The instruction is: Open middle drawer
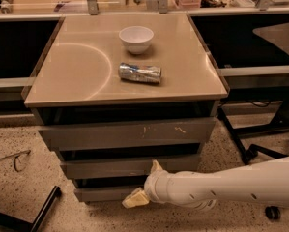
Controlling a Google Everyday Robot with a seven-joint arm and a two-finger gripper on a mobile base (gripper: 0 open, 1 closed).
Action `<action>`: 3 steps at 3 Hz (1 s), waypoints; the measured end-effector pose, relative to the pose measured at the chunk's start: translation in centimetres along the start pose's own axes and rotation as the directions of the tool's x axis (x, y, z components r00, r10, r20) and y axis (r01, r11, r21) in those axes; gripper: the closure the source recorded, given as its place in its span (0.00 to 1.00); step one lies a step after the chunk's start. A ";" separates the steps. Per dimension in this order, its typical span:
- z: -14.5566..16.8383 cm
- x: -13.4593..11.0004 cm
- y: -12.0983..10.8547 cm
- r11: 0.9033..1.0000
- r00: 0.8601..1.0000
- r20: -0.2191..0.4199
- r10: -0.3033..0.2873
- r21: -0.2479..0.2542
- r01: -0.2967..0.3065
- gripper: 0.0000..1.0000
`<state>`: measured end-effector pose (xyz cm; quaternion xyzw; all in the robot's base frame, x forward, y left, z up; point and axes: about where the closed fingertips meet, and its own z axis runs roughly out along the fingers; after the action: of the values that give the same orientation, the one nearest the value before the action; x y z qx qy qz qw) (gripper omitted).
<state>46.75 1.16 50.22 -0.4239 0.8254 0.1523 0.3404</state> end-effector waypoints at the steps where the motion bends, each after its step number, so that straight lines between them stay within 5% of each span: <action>1: 1.0 0.2 -0.9 1.000 1.000 0.019 0.003 0.002 -0.003 0.00; 3: 4.4 -0.4 -5.3 0.996 0.997 0.079 -0.002 0.088 -0.005 0.00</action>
Offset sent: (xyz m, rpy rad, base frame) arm 0.0756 -0.0138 -0.0296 0.0620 -0.1458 -0.0933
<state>53.05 0.59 47.51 -0.4013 0.8175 0.1327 0.3912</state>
